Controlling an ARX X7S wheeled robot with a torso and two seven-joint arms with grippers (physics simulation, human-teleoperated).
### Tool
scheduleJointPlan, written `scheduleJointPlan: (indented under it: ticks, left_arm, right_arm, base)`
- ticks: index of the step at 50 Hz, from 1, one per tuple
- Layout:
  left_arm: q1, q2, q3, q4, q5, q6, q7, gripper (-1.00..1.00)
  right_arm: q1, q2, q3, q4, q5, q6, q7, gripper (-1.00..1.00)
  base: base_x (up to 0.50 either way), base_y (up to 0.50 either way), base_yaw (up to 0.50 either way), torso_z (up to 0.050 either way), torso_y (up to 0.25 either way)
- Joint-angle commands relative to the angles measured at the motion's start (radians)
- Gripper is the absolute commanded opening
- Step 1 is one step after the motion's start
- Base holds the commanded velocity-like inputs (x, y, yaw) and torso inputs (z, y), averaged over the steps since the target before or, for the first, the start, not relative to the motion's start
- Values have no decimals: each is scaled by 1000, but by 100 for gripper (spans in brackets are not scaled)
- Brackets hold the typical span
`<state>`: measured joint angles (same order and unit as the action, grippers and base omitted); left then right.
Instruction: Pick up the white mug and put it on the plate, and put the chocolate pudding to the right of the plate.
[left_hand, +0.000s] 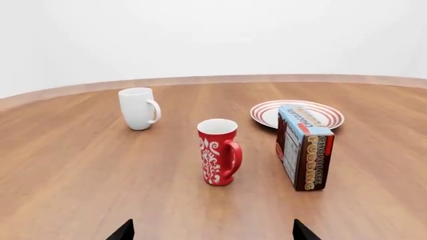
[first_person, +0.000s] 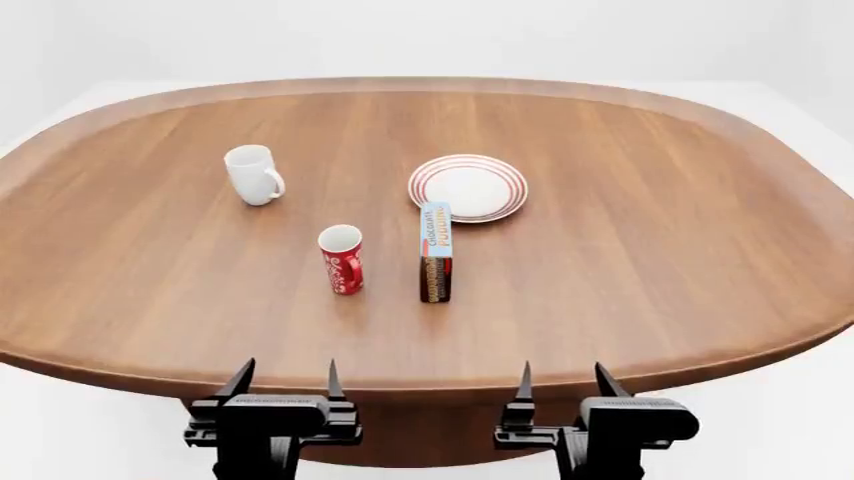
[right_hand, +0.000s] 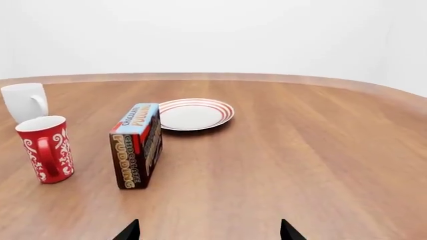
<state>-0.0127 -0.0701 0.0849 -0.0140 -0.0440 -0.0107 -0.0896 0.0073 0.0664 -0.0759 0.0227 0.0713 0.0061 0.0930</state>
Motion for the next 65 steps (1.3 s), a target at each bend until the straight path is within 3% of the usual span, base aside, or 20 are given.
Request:
scheduleJointPlan:
  ticks: [1,7,15,36,49,65]
  left_arm:
    - [3,-4,-22,84,-7,-13,-15,100]
    - [-9,-46,-92,359,-23,-79,-60,100]
    - [-29,-104,-214,585,-13,-85,-124,100]
    - [-52,-156,-418,774,24,-3,-239,100]
    - [-49,-166,-449,794,25,-2,-259,100]
    - [-36,-174,-443,808,41,3,-267,100]
  right_arm:
    - [-14,8,20,-104,22,38,5,100]
    - [-13,46,88,-335,55,79,48,100]
    - [5,98,228,-579,87,57,116,100]
    - [-14,159,419,-851,165,-50,169,100]
    - [-30,182,402,-879,178,-61,150,100]
    - [-57,195,324,-861,147,-94,106,100]
  base:
    - [0,0,0,0,0]
    - [0,0,0,0,0]
    - [0,0,0,0,0]
    - [0,0,0,0,0]
    - [27,0,0,0,0]
    - [455,0,0,0,0]
